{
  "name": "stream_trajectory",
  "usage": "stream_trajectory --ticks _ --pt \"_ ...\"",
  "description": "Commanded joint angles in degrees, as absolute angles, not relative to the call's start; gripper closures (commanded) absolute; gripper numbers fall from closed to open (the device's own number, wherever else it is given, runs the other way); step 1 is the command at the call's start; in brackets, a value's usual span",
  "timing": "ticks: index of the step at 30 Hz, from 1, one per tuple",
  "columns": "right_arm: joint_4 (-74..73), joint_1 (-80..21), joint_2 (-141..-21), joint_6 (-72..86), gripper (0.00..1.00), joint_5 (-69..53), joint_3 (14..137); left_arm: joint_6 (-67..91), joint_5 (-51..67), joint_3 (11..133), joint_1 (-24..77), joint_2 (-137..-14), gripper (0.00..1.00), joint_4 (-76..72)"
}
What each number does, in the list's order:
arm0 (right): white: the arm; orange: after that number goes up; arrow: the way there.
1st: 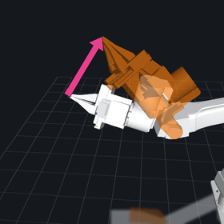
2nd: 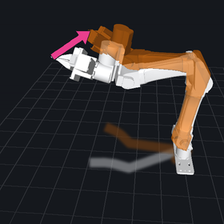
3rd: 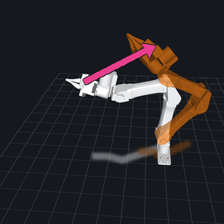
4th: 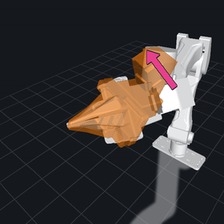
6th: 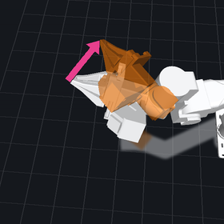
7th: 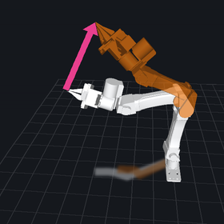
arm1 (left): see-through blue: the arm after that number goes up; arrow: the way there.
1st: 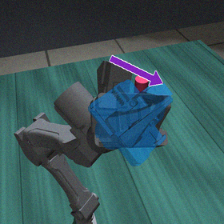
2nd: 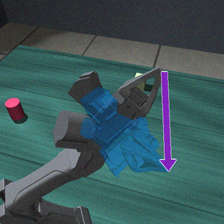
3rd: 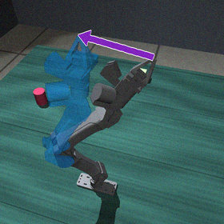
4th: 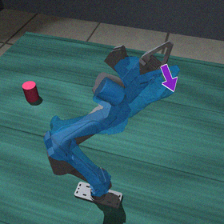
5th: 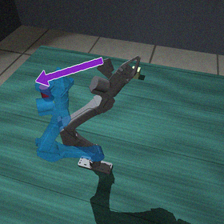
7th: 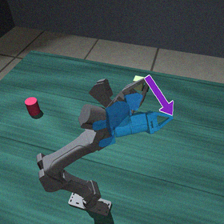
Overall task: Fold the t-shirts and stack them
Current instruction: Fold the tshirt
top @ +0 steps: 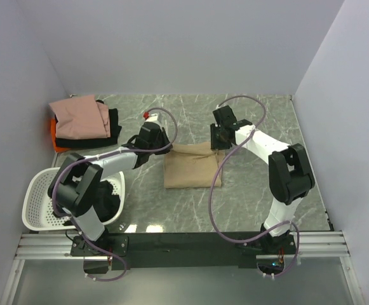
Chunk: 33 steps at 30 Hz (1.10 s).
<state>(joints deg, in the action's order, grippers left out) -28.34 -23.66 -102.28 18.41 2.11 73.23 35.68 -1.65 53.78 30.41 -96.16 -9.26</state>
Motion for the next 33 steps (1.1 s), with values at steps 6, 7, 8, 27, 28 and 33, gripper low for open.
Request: stream_trajectory --ticks 6,7,8,27,28,33 --pt "-28.04 -22.15 -95.46 18.37 0.38 6.59 77.96 34.98 -11.94 58.89 30.06 -89.75 0.62 -6.16" --pt "-27.95 -22.15 -92.66 18.54 0.34 6.77 76.74 35.15 -15.00 58.10 30.93 -88.78 0.61 -5.28" --pt "-27.69 -22.32 -91.16 18.63 0.33 6.42 75.77 35.24 -16.42 57.49 31.63 -86.68 0.60 -5.19" --pt "-19.51 -26.89 -91.92 19.95 0.38 -13.26 64.50 42.10 -14.24 44.47 53.44 -93.25 0.61 -22.32" --pt "-19.69 -26.89 -94.63 19.78 0.38 -13.53 65.38 42.10 -14.33 43.95 53.87 -93.86 0.61 -22.67" --pt "-21.27 -27.07 -102.56 19.16 0.39 -11.70 71.96 43.33 -14.68 41.05 55.45 -96.50 0.61 -23.90"
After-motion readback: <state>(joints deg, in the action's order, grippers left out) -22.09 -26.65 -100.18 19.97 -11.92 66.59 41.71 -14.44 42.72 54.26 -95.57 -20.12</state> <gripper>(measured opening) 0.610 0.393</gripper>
